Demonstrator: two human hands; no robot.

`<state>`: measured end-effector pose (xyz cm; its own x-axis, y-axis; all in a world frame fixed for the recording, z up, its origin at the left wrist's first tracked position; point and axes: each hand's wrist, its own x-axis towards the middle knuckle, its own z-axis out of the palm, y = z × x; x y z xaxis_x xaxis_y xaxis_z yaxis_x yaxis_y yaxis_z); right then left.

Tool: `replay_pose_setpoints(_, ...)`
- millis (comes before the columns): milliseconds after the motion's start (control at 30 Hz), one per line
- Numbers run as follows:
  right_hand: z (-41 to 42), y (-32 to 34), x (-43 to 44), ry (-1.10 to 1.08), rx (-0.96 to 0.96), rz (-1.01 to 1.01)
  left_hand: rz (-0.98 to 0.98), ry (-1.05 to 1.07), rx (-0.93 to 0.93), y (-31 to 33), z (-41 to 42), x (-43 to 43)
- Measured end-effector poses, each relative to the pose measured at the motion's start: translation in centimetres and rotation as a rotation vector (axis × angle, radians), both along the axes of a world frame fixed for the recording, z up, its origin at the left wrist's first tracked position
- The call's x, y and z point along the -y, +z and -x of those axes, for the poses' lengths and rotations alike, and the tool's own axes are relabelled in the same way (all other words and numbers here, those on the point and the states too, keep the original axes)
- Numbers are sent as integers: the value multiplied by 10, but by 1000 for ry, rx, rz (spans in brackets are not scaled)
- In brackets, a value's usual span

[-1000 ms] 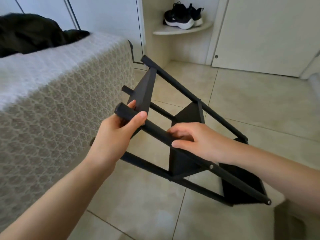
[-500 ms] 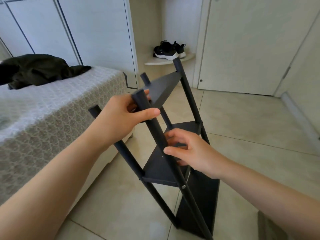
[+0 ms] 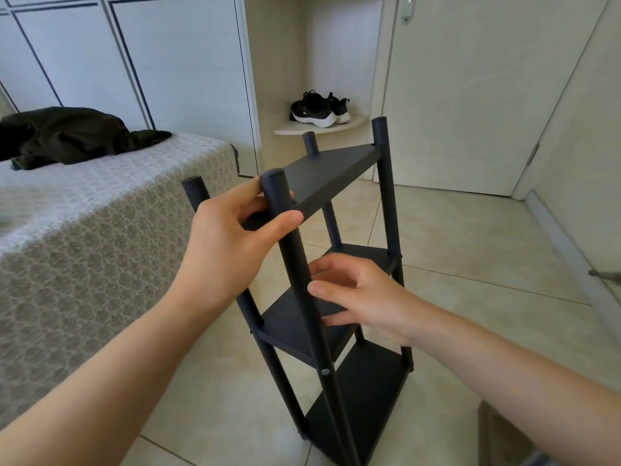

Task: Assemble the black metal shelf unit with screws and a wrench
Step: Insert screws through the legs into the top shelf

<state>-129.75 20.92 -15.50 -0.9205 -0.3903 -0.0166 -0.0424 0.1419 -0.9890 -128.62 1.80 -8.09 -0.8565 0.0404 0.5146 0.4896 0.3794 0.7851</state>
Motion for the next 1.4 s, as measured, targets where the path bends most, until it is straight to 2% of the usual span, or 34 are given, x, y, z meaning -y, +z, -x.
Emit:
replay_pose_setpoints(67,9,4,-15,-41,0,25,-21,-30,-12,-1,-2,0)
replay_pose_setpoints(167,26,8,-37,-303,-59,10,-27,-82,-14,-2,-3,0)
replay_pose_setpoints(300,44,2,-61,-642,-214,-169,-26,-133,-1,0,1,7)
replay_pose_setpoints(400,54,-5,-79,-749,-202,-276,-57,-141,17,1,4,13)
replay_pose_setpoints(533,66,-14,-92,-777,-104,-378,-53,-158,11,3,3,16)
replay_pose_setpoints(667,76,-18,-96,-743,-37,-384,-18,-174,17,3,-2,14)
replay_pose_setpoints(800,82,-20,-96,-711,-95,-350,-8,-208,2,4,-6,11)
replay_pose_setpoints(933,83,-20,-100,-775,-122,-340,40,-198,-13,4,-5,14)
replay_pose_setpoints(1067,75,-20,-110,-769,-120,-341,102,-97,-51,3,5,18)
replay_pose_setpoints(1267,59,-19,-119,-737,-85,-309,3,47,-67,-6,24,16)
replay_pose_setpoints(1400,47,-21,-130,-721,-53,-251,9,89,-49,-9,38,15)
